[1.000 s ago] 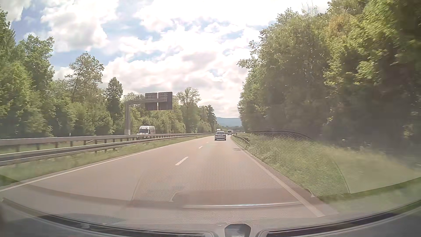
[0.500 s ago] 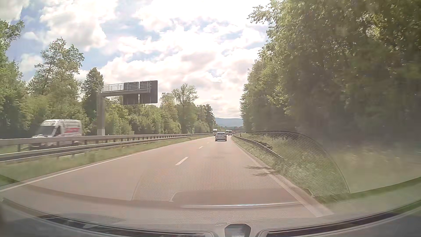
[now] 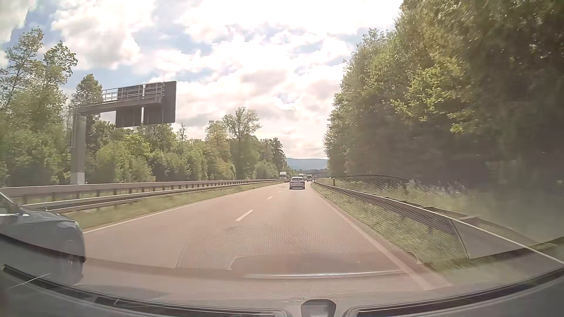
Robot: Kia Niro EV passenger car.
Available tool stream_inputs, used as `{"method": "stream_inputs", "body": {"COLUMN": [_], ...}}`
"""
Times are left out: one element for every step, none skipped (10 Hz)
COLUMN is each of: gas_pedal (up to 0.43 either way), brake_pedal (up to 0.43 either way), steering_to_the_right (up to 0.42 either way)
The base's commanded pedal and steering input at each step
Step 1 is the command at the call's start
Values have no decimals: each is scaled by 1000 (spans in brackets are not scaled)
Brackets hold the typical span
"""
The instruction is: Follow the waypoints while adhering to traffic rules and regulations
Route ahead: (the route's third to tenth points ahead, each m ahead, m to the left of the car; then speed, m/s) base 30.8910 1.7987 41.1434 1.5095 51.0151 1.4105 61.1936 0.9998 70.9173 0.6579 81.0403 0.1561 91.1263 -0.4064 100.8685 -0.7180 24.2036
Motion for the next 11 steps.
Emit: {"method": "stream_inputs", "body": {"gas_pedal": [228,240,240,240,240,240,240,240,240,240,240], "brake_pedal": [0,0,0,0,0,0,0,0,0,0,0], "steering_to_the_right": [4,4,4,4,4,4,4,4,4,4,4]}}
